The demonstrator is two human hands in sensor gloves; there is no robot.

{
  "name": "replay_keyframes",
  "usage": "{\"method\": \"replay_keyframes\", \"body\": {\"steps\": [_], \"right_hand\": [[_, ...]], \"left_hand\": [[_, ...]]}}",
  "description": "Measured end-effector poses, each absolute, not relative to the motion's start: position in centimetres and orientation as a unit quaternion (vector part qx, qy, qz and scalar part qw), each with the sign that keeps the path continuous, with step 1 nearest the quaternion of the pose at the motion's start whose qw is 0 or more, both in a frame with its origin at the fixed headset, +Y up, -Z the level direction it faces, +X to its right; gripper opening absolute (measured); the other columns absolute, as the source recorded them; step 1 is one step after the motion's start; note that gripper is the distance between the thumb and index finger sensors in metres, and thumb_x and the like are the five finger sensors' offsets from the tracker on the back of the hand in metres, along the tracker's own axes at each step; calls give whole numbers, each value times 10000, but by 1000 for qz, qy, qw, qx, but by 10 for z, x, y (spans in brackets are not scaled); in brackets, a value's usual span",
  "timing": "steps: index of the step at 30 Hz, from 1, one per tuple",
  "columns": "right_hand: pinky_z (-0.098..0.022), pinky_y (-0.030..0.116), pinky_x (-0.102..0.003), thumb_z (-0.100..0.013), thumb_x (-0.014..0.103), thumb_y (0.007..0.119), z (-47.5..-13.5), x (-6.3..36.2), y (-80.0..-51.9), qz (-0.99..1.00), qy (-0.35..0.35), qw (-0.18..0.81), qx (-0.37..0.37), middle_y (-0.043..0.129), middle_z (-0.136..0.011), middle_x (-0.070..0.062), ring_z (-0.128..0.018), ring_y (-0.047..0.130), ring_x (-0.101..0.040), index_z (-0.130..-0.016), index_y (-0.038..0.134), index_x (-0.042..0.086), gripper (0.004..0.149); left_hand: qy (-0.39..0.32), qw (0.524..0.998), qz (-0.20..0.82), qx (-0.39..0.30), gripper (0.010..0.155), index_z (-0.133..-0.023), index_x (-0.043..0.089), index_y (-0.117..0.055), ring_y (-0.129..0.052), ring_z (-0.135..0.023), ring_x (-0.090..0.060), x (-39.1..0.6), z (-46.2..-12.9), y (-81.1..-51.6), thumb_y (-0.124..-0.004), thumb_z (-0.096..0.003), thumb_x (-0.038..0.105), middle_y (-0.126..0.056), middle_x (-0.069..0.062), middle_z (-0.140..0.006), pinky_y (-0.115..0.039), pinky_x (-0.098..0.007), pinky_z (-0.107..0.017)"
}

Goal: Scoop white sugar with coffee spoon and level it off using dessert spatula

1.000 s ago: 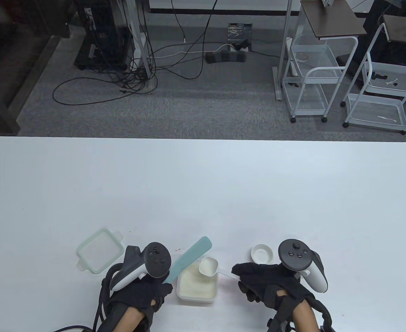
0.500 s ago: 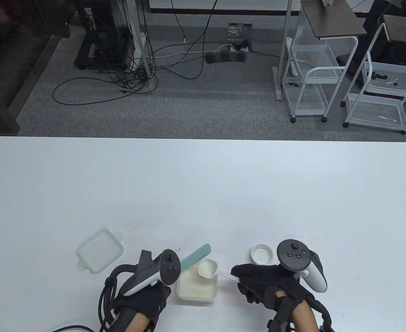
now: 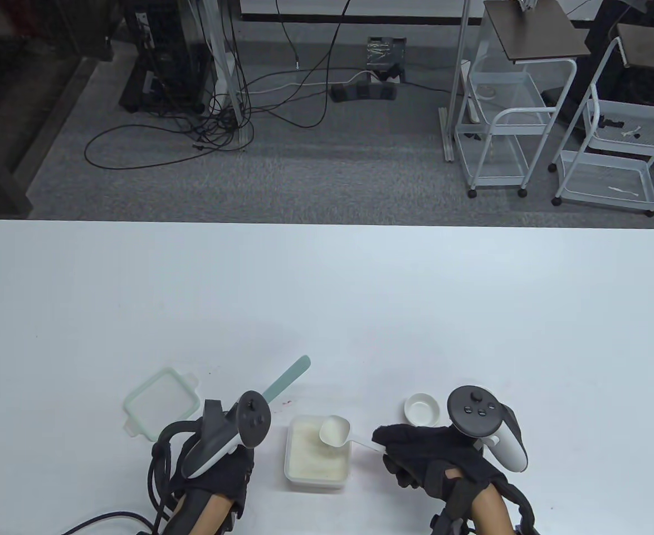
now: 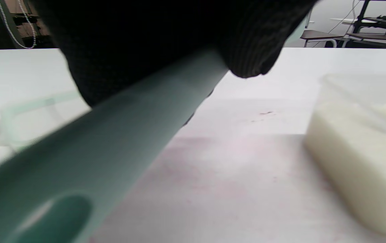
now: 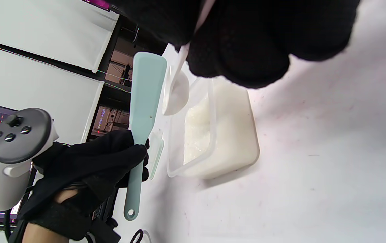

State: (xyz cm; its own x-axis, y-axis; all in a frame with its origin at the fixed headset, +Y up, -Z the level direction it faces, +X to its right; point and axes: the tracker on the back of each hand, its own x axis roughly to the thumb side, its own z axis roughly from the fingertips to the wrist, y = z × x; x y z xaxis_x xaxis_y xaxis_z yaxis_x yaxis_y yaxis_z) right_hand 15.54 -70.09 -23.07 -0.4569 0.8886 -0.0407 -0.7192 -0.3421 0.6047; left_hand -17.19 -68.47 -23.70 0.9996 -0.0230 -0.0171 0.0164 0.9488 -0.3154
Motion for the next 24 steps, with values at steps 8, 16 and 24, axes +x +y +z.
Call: {"method": "replay_keyframes", "body": {"steps": [8, 16, 24], "right_hand": [[-397, 840, -494, -581, 122, 705, -231, 156, -701, 805, 281, 501, 149, 895, -726, -236, -485, 941, -307, -989, 723, -37, 438], [-399, 839, -494, -581, 122, 705, -231, 156, -701, 807, 277, 501, 148, 893, -727, -238, -488, 939, -308, -990, 721, -36, 439], [-399, 838, -495, -582, 122, 704, -231, 156, -701, 806, 279, 501, 149, 893, -729, -237, -488, 939, -308, -990, 721, -35, 438]], "left_hand": [[60, 981, -58, -177, 536, -984, 126, -887, -1157, -561, -169, -185, -249, -703, -821, -550, 433, -1027, -63, -822, -1047, -281, -391], [72, 973, -76, -207, 548, -992, 110, -872, -1158, -561, -168, -186, -254, -719, -816, -554, 434, -1025, -71, -825, -1048, -279, -387], [73, 967, -65, -236, 561, -1016, 103, -841, -1137, -598, -204, -186, -253, -723, -804, -560, 428, -1010, -90, -851, -1033, -306, -416]]}}
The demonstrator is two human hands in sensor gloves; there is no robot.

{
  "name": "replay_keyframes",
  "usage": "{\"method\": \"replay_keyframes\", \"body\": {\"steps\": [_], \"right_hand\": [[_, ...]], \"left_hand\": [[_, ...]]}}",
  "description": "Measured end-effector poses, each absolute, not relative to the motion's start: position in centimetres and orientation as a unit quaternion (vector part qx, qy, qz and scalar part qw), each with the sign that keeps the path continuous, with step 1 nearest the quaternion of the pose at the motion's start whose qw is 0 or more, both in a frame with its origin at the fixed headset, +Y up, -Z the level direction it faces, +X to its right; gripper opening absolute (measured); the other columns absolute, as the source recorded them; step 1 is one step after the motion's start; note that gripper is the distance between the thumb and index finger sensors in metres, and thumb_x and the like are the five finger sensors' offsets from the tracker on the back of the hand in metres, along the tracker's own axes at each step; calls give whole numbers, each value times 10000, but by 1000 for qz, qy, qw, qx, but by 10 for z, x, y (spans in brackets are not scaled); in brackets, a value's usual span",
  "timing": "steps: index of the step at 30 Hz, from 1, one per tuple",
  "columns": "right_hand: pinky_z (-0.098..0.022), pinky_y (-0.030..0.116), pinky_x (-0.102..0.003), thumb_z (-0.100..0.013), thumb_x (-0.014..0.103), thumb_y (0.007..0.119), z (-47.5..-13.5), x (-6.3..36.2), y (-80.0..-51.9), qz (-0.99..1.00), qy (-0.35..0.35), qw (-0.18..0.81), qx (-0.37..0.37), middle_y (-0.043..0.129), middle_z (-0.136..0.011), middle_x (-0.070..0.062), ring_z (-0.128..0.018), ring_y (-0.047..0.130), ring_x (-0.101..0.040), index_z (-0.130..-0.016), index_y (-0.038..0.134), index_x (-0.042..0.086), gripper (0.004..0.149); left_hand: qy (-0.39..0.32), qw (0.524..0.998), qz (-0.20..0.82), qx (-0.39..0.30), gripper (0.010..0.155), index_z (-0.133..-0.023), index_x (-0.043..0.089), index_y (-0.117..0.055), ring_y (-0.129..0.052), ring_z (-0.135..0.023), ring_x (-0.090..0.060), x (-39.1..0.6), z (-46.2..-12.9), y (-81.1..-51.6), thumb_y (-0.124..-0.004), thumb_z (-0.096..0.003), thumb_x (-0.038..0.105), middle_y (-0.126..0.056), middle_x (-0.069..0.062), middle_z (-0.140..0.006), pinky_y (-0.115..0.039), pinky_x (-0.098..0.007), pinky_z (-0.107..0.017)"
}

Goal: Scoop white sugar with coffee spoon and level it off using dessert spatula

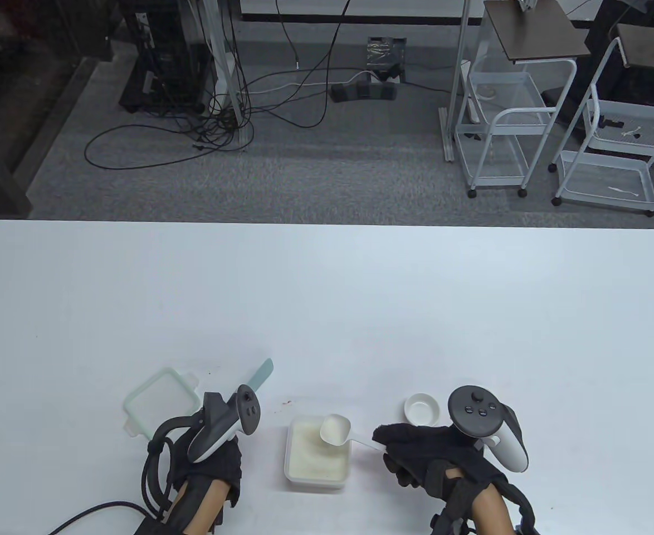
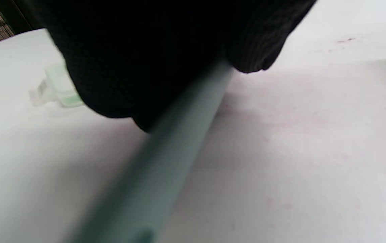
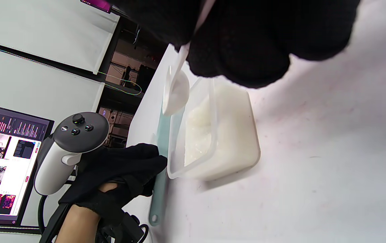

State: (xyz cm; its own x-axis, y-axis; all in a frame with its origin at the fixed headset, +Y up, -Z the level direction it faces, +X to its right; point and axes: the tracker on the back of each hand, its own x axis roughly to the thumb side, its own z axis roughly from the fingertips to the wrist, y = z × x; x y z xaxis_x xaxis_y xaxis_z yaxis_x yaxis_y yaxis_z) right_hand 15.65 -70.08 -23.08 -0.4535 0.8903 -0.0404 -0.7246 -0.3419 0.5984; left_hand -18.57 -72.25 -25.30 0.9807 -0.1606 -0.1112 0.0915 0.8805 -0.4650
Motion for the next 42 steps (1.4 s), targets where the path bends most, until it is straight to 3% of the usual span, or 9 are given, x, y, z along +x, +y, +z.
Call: {"method": "replay_keyframes", "body": {"steps": [11, 16, 19, 30, 36, 42], "right_hand": [[-399, 838, -496, -581, 122, 705, -231, 158, -700, 804, 274, 507, 147, 893, -729, -237, -488, 939, -308, -990, 723, -35, 438], [-405, 836, -498, -580, 122, 704, -232, 167, -696, 808, 243, 519, 135, 888, -736, -238, -495, 938, -312, -993, 716, -32, 442], [-409, 831, -504, -577, 116, 705, -232, 179, -692, 807, 217, 535, 120, 881, -743, -244, -503, 933, -318, -997, 709, -33, 446], [-415, 818, -523, -572, 100, 706, -222, 239, -674, 837, 125, 532, 21, 869, -751, -261, -512, 922, -340, -998, 702, -47, 451], [-417, 813, -529, -573, 96, 706, -221, 253, -681, 870, 136, 471, -53, 865, -754, -267, -514, 919, -346, -1000, 699, -51, 451], [-429, 812, -534, -572, 96, 721, -221, 247, -682, 899, 153, 405, -76, 861, -770, -273, -530, 919, -357, -1002, 714, -24, 447]], "left_hand": [[42, 986, -17, -160, 689, -1115, 123, -647, -996, -812, -345, -188, -247, -697, -752, -560, 519, -861, -168, -1020, -909, -476, -580], [-61, 989, 43, -130, 815, -1186, 113, -453, -704, -1006, -523, -183, -245, -690, -684, -557, 577, -577, -270, -1177, -647, -697, -694], [-105, 987, 40, -117, 851, -1199, 116, -393, -587, -1046, -569, -179, -244, -689, -662, -552, 599, -462, -287, -1215, -546, -758, -699], [-126, 979, 31, -155, 879, -1209, 115, -344, -502, -1061, -604, -174, -244, -697, -647, -552, 614, -368, -314, -1232, -492, -778, -701], [-128, 978, 29, -163, 875, -1209, 118, -352, -493, -1061, -609, -173, -243, -698, -647, -552, 614, -366, -313, -1233, -487, -781, -700], [-129, 976, 28, -174, 867, -1210, 123, -365, -484, -1063, -612, -172, -243, -699, -645, -553, 615, -360, -308, -1236, -485, -780, -701]]}}
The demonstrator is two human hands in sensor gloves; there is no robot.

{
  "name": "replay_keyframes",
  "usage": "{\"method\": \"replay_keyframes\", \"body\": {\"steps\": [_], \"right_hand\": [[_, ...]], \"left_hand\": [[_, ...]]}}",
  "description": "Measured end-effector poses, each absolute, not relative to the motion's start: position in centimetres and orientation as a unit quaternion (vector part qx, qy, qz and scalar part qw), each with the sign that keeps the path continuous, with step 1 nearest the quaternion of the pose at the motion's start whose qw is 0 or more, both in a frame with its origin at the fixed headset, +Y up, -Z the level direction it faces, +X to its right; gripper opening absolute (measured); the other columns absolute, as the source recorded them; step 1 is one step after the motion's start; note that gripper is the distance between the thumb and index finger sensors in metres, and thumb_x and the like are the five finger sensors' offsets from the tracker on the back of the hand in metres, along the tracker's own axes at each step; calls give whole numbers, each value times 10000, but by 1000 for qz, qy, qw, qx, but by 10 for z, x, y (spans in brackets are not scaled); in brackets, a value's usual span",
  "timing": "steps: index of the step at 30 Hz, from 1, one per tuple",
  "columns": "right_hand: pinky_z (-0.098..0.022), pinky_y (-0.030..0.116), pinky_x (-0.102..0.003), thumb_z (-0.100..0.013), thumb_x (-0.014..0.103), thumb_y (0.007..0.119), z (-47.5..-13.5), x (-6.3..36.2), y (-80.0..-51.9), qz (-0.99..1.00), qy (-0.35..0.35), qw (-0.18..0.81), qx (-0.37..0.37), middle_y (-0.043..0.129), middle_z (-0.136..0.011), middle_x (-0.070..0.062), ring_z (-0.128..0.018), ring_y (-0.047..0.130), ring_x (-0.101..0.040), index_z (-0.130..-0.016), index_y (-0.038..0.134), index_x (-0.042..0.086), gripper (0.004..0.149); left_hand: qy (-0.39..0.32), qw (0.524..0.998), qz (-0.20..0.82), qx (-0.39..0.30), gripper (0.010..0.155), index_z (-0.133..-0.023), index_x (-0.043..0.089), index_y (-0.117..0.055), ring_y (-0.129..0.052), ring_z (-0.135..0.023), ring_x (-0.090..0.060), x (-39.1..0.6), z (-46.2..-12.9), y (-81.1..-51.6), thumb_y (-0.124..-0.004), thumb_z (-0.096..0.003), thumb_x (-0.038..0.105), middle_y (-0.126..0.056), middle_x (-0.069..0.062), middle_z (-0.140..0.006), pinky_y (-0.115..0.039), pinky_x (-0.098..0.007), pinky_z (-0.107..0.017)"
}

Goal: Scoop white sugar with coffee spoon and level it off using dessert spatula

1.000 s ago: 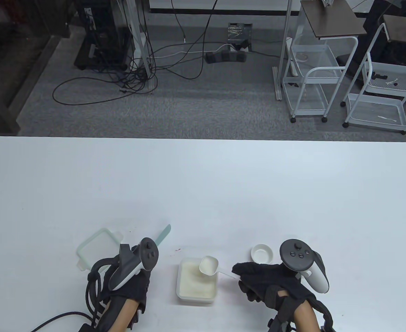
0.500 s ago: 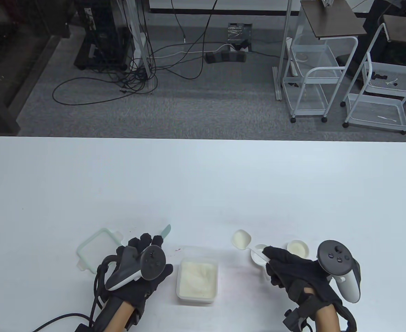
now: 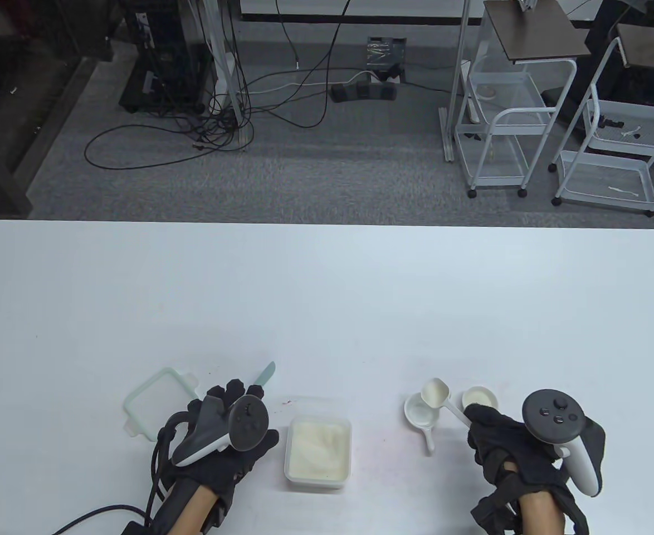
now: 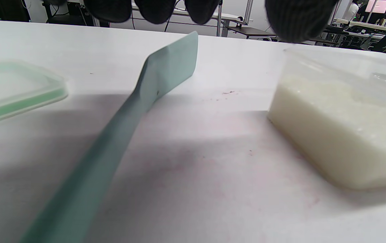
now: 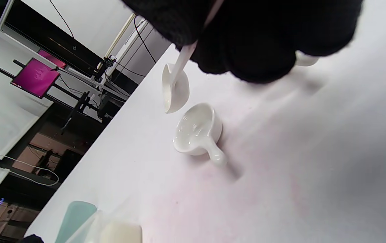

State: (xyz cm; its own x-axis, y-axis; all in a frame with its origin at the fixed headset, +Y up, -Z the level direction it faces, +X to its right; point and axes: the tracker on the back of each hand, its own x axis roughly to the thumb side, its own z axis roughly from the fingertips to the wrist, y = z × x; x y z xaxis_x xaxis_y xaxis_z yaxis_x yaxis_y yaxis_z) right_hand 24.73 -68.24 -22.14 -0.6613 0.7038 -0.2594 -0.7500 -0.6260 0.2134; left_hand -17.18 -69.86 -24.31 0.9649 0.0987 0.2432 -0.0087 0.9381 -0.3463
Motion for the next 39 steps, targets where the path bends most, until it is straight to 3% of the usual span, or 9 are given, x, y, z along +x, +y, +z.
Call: {"method": "replay_keyframes", "body": {"steps": [4, 19, 29, 34, 39], "right_hand": [[-453, 810, -539, -547, 78, 797, -223, 241, -683, 911, 173, 368, -73, 836, -809, -289, -567, 913, -372, -1012, 713, 14, 477], [-493, 778, -572, -531, 43, 821, -225, 232, -685, 927, 174, 324, -69, 780, -857, -317, -621, 875, -404, -1005, 744, 113, 485], [-516, 754, -583, -515, 29, 837, -224, 212, -676, 965, 152, 213, -29, 764, -875, -301, -644, 851, -402, -981, 768, 164, 490], [-524, 747, -585, -518, 32, 831, -224, 210, -674, 967, 143, 210, -30, 757, -882, -296, -650, 845, -400, -989, 761, 163, 493], [-510, 761, -567, -551, 66, 737, -223, 216, -673, 954, 121, 275, -25, 760, -869, -283, -629, 856, -373, -1061, 622, 43, 523]], "left_hand": [[-129, 975, 27, -179, 864, -1210, 128, -368, -479, -1064, -614, -171, -243, -700, -643, -553, 617, -354, -320, -1235, -483, -781, -701], [-131, 974, 25, -185, 861, -1211, 130, -370, -470, -1063, -618, -169, -243, -701, -641, -554, 617, -347, -316, -1237, -480, -781, -700], [-133, 973, 22, -188, 862, -1212, 130, -369, -460, -1063, -623, -168, -243, -702, -640, -554, 617, -338, -327, -1235, -474, -782, -701], [-133, 973, 23, -188, 863, -1211, 130, -369, -460, -1062, -624, -168, -243, -703, -641, -553, 618, -338, -324, -1237, -476, -782, -700], [-139, 974, 27, -175, 860, -1209, 128, -372, -467, -1064, -616, -167, -243, -701, -642, -553, 614, -347, -319, -1235, -478, -781, -700]]}}
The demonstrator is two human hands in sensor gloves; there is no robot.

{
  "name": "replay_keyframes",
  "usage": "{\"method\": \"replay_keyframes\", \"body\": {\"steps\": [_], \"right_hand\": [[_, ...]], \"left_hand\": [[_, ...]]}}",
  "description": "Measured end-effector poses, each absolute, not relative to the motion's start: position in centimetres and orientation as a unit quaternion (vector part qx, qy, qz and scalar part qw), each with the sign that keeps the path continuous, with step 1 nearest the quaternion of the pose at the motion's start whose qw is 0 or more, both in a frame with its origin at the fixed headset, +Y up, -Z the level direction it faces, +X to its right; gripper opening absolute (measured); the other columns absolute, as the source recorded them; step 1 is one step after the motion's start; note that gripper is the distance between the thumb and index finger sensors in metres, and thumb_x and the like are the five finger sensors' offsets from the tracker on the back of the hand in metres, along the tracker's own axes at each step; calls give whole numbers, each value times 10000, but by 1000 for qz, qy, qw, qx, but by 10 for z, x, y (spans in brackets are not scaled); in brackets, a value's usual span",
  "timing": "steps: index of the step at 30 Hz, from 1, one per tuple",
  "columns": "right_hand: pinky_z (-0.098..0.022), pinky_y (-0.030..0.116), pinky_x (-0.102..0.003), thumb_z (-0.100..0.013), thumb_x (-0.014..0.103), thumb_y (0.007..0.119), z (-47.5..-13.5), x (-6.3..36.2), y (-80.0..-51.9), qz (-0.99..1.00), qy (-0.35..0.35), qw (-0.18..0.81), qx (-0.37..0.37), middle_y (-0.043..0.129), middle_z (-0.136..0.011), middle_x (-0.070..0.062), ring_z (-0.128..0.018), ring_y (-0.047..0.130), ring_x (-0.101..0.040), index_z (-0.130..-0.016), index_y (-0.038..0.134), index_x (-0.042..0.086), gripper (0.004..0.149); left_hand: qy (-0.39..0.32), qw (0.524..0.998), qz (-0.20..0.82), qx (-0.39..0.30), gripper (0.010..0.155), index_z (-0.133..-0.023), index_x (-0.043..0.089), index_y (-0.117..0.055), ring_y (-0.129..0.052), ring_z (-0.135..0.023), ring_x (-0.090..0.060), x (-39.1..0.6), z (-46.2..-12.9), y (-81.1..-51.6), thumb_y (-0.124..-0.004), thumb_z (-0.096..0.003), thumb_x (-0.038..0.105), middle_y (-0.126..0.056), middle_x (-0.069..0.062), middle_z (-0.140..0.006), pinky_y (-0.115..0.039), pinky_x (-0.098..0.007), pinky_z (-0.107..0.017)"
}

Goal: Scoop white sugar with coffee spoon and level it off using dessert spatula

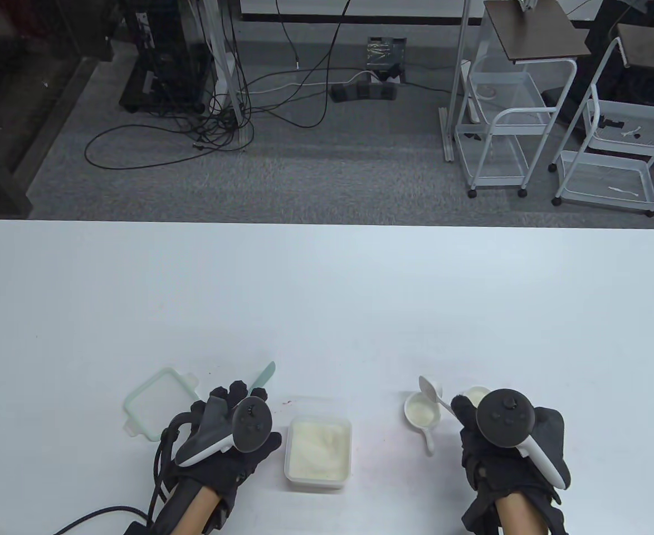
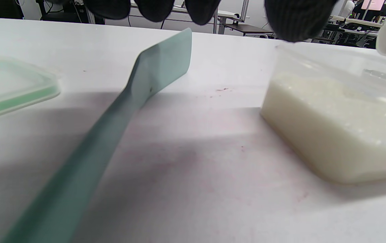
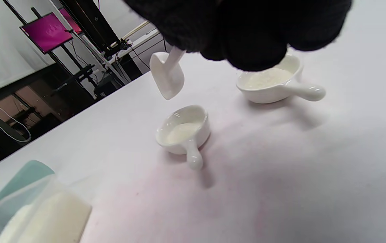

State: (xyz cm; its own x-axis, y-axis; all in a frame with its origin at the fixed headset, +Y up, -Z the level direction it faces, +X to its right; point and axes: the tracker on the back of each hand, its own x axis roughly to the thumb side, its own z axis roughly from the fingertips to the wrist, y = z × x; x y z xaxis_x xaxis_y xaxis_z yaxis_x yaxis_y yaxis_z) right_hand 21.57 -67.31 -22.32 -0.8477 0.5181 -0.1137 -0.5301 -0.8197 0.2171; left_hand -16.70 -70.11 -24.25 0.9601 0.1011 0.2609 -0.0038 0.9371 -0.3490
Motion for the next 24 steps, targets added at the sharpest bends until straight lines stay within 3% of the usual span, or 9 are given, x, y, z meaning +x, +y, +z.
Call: {"method": "replay_keyframes", "body": {"steps": [9, 18, 21, 24], "right_hand": [[-471, 784, -552, -568, 88, 681, -225, 210, -673, 876, 129, 462, 57, 787, -821, -281, -576, 879, -351, -1059, 589, -30, 513], [-471, 785, -551, -570, 90, 690, -226, 188, -674, 850, 167, 488, 104, 791, -819, -281, -576, 881, -351, -1057, 603, -19, 506], [-472, 786, -552, -570, 91, 699, -225, 179, -673, 852, 174, 478, 119, 794, -820, -280, -578, 883, -352, -1058, 613, -6, 504], [-475, 787, -551, -569, 91, 707, -225, 169, -672, 858, 176, 463, 135, 795, -822, -280, -579, 886, -353, -1055, 630, 18, 498]], "left_hand": [[-167, 971, 49, -161, 858, -1205, 124, -382, -483, -1064, -606, -163, -241, -701, -642, -550, 614, -374, -311, -1233, -490, -771, -704], [-199, 966, 72, -149, 869, -1201, 120, -391, -504, -1067, -588, -157, -239, -701, -622, -537, 632, -405, -290, -1233, -500, -767, -705], [-238, 957, 129, -107, 870, -1191, 114, -415, -573, -1068, -543, -151, -239, -705, -620, -528, 639, -487, -228, -1229, -535, -752, -700], [-260, 941, 180, -122, 927, -1197, 116, -368, -553, -1076, -548, -142, -238, -712, -616, -500, 674, -448, -214, -1244, -512, -760, -705]]}}
